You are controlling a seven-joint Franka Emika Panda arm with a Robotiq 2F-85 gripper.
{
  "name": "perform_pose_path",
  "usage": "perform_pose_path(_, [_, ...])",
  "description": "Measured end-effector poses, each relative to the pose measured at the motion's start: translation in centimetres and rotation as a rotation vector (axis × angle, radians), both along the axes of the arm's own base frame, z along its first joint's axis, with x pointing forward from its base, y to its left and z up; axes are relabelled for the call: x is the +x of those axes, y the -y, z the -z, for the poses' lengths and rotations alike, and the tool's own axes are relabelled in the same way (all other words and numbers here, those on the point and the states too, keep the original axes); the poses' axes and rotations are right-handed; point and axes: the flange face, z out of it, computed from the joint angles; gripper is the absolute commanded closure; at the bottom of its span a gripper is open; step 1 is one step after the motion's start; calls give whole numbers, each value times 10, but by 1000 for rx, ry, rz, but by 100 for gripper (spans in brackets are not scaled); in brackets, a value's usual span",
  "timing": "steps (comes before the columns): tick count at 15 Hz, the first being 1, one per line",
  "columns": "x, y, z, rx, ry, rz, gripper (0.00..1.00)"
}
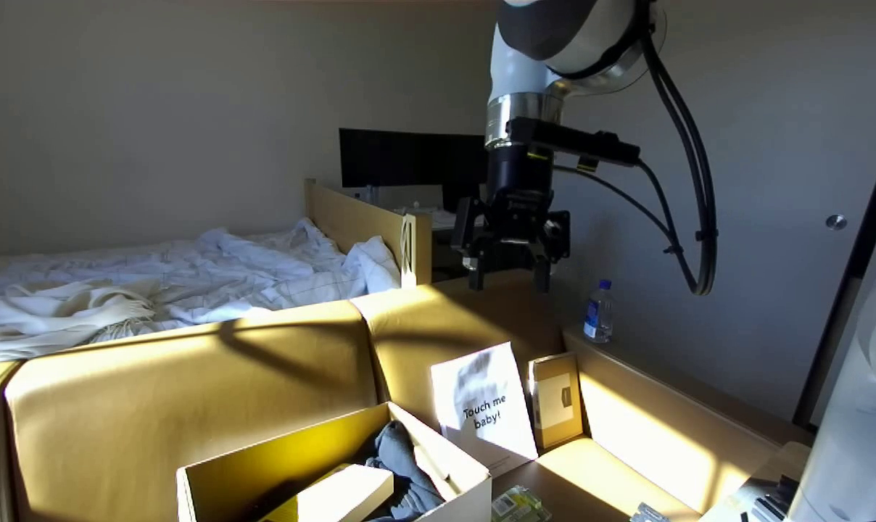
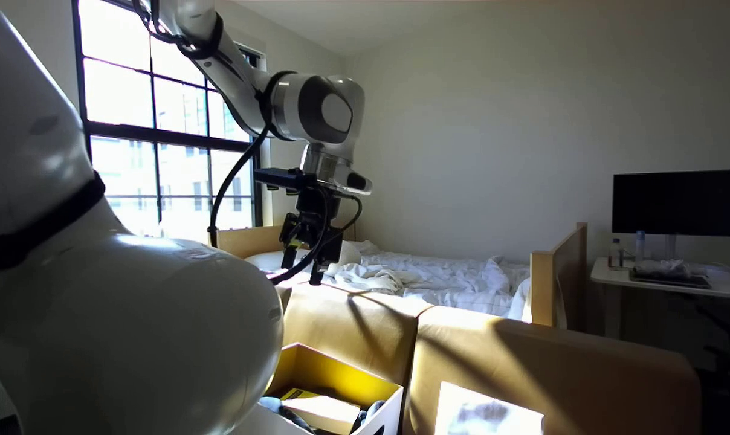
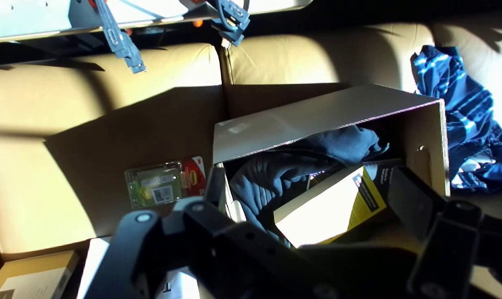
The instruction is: Remove the yellow book and then the brown book from the box and place them on the right armrest of the chair
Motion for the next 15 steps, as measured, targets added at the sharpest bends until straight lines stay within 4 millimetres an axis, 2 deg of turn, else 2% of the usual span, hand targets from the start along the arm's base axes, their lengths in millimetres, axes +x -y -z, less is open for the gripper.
perform_pose_path(2, [17,-18,15,7,35,41,0])
perform_pose_path(5, [35,-52,54,-46,123,146,0])
perform_pose_path(8, [29,-91,111,-87,111,290,0])
perform_pose_path(10, [23,-106,143,-103,71,393,0])
perform_pose_path(12, [23,-109,152,-108,52,398,0])
perform_pose_path(15, [27,-106,146,-100,63,407,0])
